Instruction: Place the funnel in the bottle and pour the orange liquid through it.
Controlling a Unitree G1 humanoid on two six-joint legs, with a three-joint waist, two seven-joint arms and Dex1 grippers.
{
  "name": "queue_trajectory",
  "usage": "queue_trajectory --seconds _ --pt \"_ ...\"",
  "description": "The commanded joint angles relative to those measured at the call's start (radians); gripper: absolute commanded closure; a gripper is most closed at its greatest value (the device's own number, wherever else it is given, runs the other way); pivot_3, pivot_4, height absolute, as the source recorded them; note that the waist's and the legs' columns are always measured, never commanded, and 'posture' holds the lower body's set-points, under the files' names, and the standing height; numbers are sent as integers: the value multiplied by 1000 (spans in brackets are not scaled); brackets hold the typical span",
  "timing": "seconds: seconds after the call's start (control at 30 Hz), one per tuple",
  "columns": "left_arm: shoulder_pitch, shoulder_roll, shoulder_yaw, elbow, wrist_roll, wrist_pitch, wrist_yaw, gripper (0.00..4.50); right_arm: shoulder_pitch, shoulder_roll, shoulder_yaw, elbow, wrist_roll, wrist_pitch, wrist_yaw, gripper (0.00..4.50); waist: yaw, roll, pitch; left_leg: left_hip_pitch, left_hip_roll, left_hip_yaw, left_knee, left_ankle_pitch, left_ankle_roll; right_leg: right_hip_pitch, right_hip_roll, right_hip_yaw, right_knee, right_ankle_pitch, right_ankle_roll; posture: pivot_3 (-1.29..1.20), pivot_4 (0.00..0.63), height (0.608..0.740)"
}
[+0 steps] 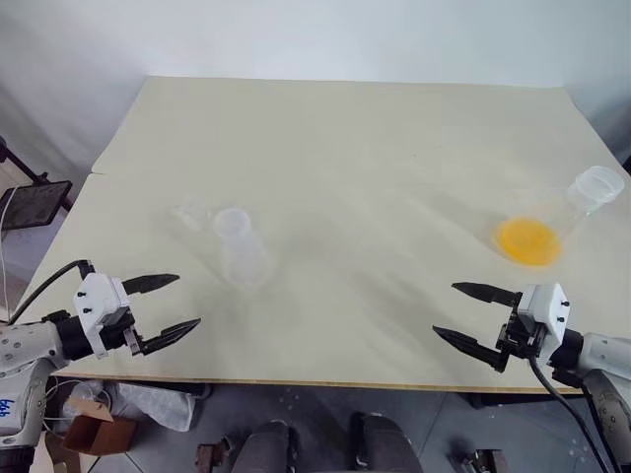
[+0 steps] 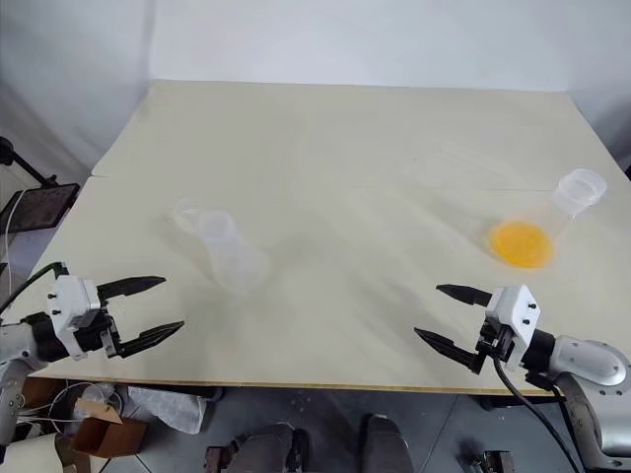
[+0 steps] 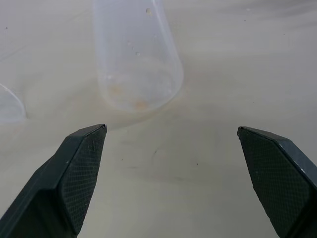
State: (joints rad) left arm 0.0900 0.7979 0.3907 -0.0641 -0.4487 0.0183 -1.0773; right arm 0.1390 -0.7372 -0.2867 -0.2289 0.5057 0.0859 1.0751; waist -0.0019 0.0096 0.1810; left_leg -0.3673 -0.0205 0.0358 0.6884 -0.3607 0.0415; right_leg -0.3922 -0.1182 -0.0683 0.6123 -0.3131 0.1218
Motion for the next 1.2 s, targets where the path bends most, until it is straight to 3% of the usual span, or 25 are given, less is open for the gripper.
queue_trajectory --seconds 0.03,0.6,0.87,1.1,1.2 --pt "-9 5 12 -4 -6 -6 2 0 -5 0 -19 -1 7 -12 -1 68 0 0 0 0 0 0 0 0 0 0 0 0 0 0 0 0 150 740" --pt "53 -33 110 -34 -85 99 93 0 -86 69 17 -2 52 19 -22 68 -2 0 0 1 0 0 0 0 0 0 0 0 4 0 0 0 150 740" --pt "178 -141 208 79 -71 -23 90 0 -190 121 100 -83 86 72 -62 68 -4 0 0 1 0 0 0 0 0 0 0 0 4 0 0 0 150 740" --pt "174 -162 181 12 -113 13 107 0 -222 154 132 -141 96 103 -111 68 13 -2 -1 0 -1 -1 0 0 0 0 -1 -1 0 0 0 0 150 740" --pt "96 -154 129 -58 -120 59 134 0 -210 149 125 -129 84 97 -111 68 19 -2 -1 0 -1 -1 0 0 0 0 -2 -1 0 1 -2 0 150 740"
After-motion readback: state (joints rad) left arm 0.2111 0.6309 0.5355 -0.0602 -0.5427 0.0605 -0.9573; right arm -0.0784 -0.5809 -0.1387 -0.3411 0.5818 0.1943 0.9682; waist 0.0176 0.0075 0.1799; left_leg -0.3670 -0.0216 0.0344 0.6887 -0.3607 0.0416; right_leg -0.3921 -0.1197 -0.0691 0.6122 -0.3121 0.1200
